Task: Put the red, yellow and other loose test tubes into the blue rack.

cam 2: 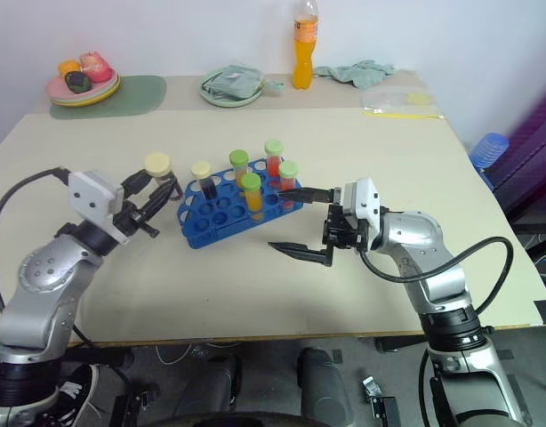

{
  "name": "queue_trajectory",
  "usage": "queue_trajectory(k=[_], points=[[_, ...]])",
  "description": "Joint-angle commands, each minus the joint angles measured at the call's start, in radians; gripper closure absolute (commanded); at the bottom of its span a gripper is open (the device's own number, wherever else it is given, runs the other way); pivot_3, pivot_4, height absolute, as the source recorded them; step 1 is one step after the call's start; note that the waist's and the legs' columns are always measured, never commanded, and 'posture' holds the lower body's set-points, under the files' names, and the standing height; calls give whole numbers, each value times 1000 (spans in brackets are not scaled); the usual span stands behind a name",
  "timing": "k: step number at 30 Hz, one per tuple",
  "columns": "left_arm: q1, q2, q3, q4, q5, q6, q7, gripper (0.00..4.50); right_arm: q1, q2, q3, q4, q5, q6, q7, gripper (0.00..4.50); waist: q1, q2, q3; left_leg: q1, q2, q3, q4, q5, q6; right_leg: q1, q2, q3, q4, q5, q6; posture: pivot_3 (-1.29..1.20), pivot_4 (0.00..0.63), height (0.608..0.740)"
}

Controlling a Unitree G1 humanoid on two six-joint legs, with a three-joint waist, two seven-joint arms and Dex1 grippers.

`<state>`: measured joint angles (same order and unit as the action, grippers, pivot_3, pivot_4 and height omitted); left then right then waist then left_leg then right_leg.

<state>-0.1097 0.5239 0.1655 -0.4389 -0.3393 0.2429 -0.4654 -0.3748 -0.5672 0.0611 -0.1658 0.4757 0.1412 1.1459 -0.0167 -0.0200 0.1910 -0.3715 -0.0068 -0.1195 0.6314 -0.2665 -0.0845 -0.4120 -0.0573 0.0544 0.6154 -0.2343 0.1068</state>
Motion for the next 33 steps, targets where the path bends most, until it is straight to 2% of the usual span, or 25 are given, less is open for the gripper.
queue_trajectory(k=[1,14,33], points=[[0,-28,-17,-49,-55,-14,-39,2779,10,-20,-35,0,-6,-27,4,0,0,0,0,0,0,0,0,0,0,0,0,0,0,0,0,0,150,740],[-30,-135,-157,102,94,-176,-52,2779,95,-111,-95,-56,30,8,19,0,-1,0,0,1,0,0,0,0,0,1,0,0,0,0,0,0,150,740],[42,-159,-182,90,80,-179,-82,2779,87,-113,-94,-78,22,26,-6,0,3,1,-1,2,0,0,1,0,0,3,1,0,0,-1,-1,0,150,740]])
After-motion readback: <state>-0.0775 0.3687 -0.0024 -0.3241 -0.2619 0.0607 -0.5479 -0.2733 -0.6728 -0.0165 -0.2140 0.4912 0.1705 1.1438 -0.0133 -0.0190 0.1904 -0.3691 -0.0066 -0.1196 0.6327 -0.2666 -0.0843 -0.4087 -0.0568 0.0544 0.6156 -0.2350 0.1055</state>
